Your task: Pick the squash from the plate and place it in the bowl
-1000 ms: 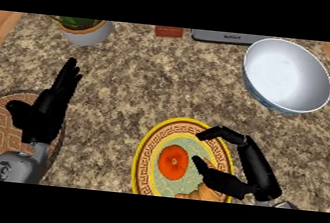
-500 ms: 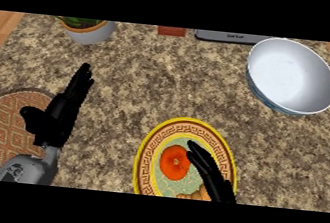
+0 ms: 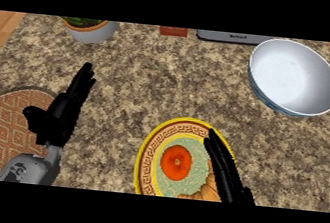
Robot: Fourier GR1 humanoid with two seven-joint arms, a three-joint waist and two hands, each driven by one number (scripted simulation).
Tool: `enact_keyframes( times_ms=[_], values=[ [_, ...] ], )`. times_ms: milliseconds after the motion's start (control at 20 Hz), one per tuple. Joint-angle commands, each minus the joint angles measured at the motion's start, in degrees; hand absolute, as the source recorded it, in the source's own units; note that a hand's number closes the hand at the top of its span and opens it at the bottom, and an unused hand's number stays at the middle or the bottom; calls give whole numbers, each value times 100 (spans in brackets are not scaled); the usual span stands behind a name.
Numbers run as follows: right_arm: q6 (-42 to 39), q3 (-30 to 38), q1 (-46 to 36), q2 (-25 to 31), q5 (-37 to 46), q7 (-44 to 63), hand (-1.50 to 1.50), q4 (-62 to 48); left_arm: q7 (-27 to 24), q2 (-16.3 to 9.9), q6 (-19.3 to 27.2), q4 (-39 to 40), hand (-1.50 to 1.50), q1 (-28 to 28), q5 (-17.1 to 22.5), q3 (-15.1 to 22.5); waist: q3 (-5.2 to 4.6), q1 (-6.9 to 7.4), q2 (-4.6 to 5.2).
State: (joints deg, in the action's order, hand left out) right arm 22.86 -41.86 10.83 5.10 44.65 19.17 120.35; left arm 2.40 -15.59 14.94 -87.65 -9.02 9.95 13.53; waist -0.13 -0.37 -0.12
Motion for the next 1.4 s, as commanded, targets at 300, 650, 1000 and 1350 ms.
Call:
enact_keyframes(
  times_ms=[300,650,1000,1350],
  values=[
    [-1597,124,-1330,-502,133,2707,-150,-511,-49,176,-111,203,0,-171,-143,-37,7,78,28],
    [-2123,612,-912,-222,-449,2209,-150,-647,78,386,-115,-7,0,93,-464,-93,13,38,10],
    [-1655,679,-651,-265,-767,1291,-150,-1100,256,340,-481,-95,0,6,-445,-526,14,39,10],
    [-1487,548,-149,-135,-1186,751,-150,-715,208,653,-521,-234,0,165,-669,-383,14,31,7]
  ],
)
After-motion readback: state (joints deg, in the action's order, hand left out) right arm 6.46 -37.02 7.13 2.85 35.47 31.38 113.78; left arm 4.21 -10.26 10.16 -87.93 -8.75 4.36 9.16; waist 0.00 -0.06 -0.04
